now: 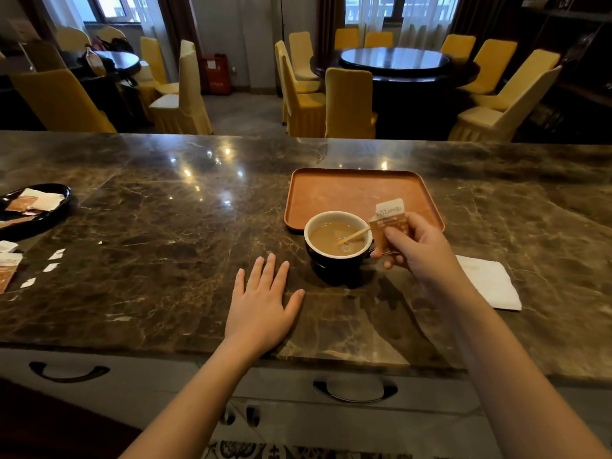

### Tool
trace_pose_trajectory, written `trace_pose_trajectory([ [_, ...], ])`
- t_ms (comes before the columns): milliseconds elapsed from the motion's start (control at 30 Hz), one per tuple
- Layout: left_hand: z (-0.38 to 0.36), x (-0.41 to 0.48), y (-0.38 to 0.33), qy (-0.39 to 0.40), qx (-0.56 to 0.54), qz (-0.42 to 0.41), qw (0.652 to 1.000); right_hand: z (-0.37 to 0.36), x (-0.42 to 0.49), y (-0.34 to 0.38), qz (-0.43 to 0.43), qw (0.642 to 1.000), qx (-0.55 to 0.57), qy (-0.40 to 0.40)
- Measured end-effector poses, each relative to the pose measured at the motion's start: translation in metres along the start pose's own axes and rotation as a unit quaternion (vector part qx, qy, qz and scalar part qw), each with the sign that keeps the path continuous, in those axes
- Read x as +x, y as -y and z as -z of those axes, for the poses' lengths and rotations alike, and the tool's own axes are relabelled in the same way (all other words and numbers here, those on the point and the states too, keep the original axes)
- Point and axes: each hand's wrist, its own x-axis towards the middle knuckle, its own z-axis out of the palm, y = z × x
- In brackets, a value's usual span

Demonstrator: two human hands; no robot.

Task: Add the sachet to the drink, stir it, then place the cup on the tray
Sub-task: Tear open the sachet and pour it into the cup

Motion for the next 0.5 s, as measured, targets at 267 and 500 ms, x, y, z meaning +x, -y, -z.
trace_pose_trajectory([
  [267, 0.002, -0.001, -0.001, -0.008, -0.003, 0.004, 1.000, -0.001, 0.029, 0.004, 0.059, 0.971, -0.229, 0.023],
  [500, 0.004, -0.002, -0.002, -0.009, -0.011, 0.003, 1.000, -0.007, 0.038, 0.004, 0.132, 0.932, -0.334, 0.037],
])
